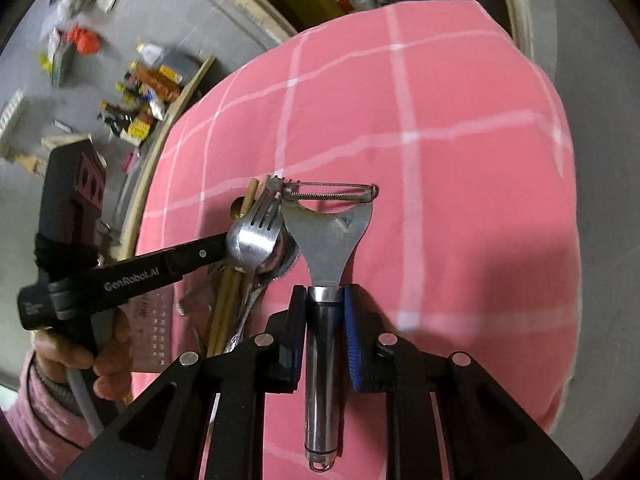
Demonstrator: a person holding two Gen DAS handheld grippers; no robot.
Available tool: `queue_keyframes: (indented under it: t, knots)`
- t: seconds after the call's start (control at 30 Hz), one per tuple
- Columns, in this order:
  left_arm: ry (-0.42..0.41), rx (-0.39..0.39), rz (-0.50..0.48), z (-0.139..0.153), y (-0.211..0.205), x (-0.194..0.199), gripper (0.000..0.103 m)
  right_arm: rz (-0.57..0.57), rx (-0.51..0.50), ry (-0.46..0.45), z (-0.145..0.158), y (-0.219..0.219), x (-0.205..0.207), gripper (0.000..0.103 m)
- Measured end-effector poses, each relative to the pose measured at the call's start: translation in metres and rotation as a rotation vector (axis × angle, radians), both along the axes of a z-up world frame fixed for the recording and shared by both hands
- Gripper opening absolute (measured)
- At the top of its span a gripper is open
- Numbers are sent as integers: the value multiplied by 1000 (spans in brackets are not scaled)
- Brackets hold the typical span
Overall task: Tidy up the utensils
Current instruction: 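Grasp the peeler with the right tool while the left tool grasps the gold spoon, then lift the peeler and gold spoon and drop them into the white caddy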
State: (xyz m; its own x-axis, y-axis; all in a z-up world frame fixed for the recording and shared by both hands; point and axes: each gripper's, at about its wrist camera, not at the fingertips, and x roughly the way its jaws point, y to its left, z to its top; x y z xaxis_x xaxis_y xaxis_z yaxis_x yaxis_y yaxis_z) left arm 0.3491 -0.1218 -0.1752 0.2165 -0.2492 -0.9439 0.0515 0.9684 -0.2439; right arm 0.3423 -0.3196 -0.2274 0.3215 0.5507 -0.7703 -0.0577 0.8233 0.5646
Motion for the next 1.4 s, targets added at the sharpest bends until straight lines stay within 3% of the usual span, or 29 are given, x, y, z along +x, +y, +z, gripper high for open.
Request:
queue_keyframes:
  t: [0.1,0.3,0.43,0.57,0.8,1.0,1.23,1.4]
  knots:
    - [6,83,-61,2,-13,1,7,-8,1,-3,-2,0,-6,16]
    - [7,146,-83,4,-29,4,5,-42,10,-9,-5,7,-9,16]
    - [11,59,-7,8,-22,0,5,-65,43,-8,-5,5,-12,16]
    - [-38,31,47,18,-11,-12,4,-87,86,-5,-9,2,-19,16]
    - [-120,8,86,40,0,-37,2,-134,149,-41,-10,-1,-36,16]
    - [-169,-13,61,47,10,-51,2,-169,166,-79,-6,-3,-44,16]
    - [-267,-58,62,76,13,-64,2,-210,166,-195,24,-9,-57,16]
    - [-355,-108,94,113,22,-77,2,-231,161,-336,71,-9,-66,16]
